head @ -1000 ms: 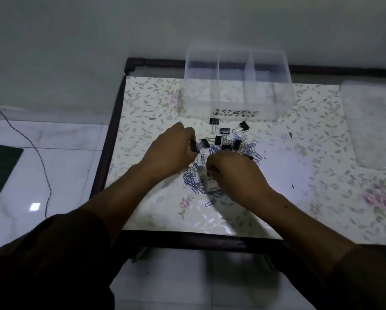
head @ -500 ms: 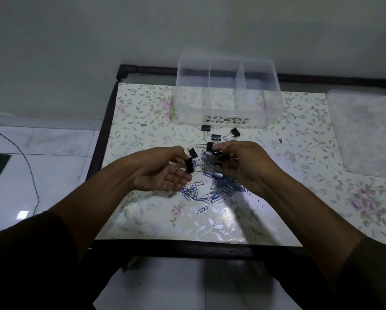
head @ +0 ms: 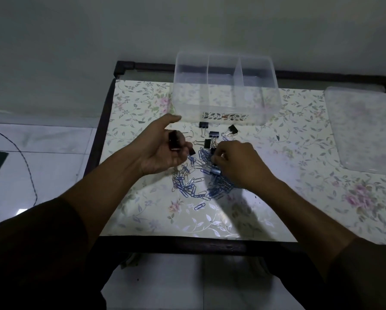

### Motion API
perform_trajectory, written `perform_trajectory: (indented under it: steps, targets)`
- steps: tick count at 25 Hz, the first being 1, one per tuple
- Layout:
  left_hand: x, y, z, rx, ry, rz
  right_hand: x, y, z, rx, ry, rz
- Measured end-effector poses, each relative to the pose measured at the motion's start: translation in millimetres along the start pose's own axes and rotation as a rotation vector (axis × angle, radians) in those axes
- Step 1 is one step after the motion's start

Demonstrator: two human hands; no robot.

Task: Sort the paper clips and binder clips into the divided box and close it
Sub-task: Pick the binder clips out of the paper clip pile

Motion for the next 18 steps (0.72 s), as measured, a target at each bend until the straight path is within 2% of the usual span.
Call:
perform_trajectory:
  steps: [4, 6, 8, 11, 13, 15, 18]
  targets:
    - [11, -8, -1, 0.120, -0.144, -0.152, -8, 1, -16, -0.367, 0.002, 0.064]
    - [14, -9, 0, 0.213, -0.162, -0.170, -10, 1, -22, -0.410, 0.022, 0.081]
    - [18, -12, 2, 0.455, -0.182, -0.232, -9, 0, -22, -0.357, 0.050, 0.083]
    - [21, -23, -5, 1.141, -0.223, -0.487, -4, -7, -13, -0.061, 0.101, 0.026]
    - [25, -17, -15, 1.468, -0.178, -0.577, -3, -15, -3, 0.199, 0.133, -0.078]
    - [35, -5, -20, 1.627, -0.113, -0.563, -3, -26, 4, 0.553, 0.183, -0.238]
    - [42, 0, -22, 1.632, -0.088, -0.553, -4, -38, 8, 1.009, 0.238, -0.426]
Point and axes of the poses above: each hand's wrist, its own x-axis towards the middle knuckle, its own z-axis out of the back of the hand, y = z × x, the point moved 6 cm from there along x, towards the middle knuckle, and after that the axes turned 8 degrees about -z, right-handed, at the moved point
